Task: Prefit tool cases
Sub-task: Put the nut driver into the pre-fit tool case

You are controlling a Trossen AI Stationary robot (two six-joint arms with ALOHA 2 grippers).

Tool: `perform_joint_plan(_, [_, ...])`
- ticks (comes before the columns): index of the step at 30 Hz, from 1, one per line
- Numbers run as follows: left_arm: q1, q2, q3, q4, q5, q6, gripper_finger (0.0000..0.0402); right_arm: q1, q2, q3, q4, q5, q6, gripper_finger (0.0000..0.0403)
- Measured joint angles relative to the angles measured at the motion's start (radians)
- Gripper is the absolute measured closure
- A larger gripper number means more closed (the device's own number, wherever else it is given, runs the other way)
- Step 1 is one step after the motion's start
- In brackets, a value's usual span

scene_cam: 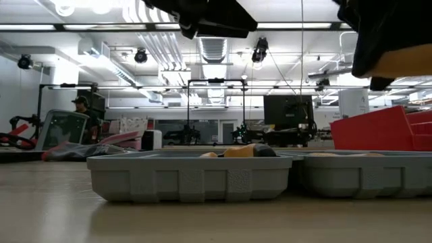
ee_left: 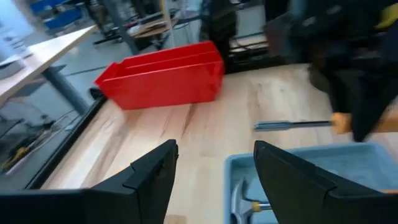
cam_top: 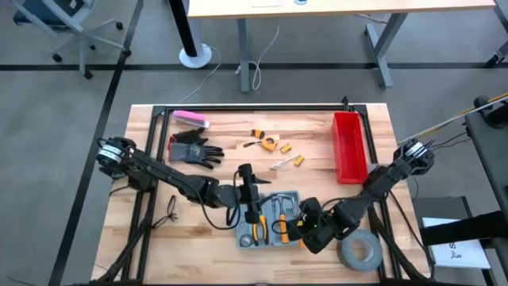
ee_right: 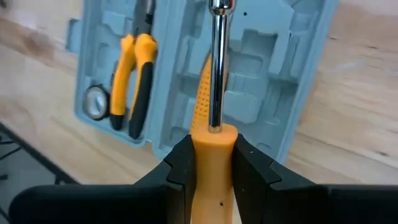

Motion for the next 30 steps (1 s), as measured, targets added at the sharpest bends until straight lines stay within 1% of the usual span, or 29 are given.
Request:
perform_joint_plan(3, [-0.001, -0.001, 0.000, -0.015, 0.028, 0.010, 0.0190, -0.024, 0.031, 0.025, -0.028, -0.064, -0.002, 0.0343])
perform_joint_plan(7, [-0.002, -0.001, 0.000, -0.054, 0.041, 0.019, 0.0196, -0.053, 0.091, 0.112, -0.119, -0.124, -0.052, 0.0343])
perform_joint_plan(11, [-0.002, -0.006, 0.000, -0.115, 0.042, 0.007, 0.0195, -0.071, 0.148, 0.220, -0.263, -0.122, -0.072, 0.0343])
perform_joint_plan(14, [-0.002, -0.013, 0.000, -0.174, 0.051, -0.019, 0.0191, -0.076, 0.191, 0.291, -0.360, -0.120, -0.054, 0.0343])
perform_joint_plan(17, [-0.002, -0.028, -0.002, -0.216, 0.119, -0.031, 0.0187, -0.077, 0.237, 0.351, -0.416, -0.116, -0.024, 0.0343])
perform_joint_plan(19, [-0.003, -0.045, -0.010, -0.233, 0.166, -0.037, 0.0184, -0.076, 0.262, 0.372, -0.422, -0.116, -0.013, 0.0343])
perform_joint_plan(21, [-0.005, -0.072, -0.027, -0.236, 0.204, -0.046, 0.0184, -0.076, 0.279, 0.382, -0.415, -0.117, -0.001, 0.0343])
perform_joint_plan(23, [-0.006, -0.109, -0.056, -0.237, 0.217, -0.053, 0.0186, -0.075, 0.291, 0.388, -0.414, -0.118, 0.007, 0.0343])
perform_joint_plan(30, [-0.007, -0.283, -0.182, -0.225, 0.219, -0.057, 0.0197, -0.073, 0.293, 0.388, -0.423, -0.117, 0.019, 0.0343])
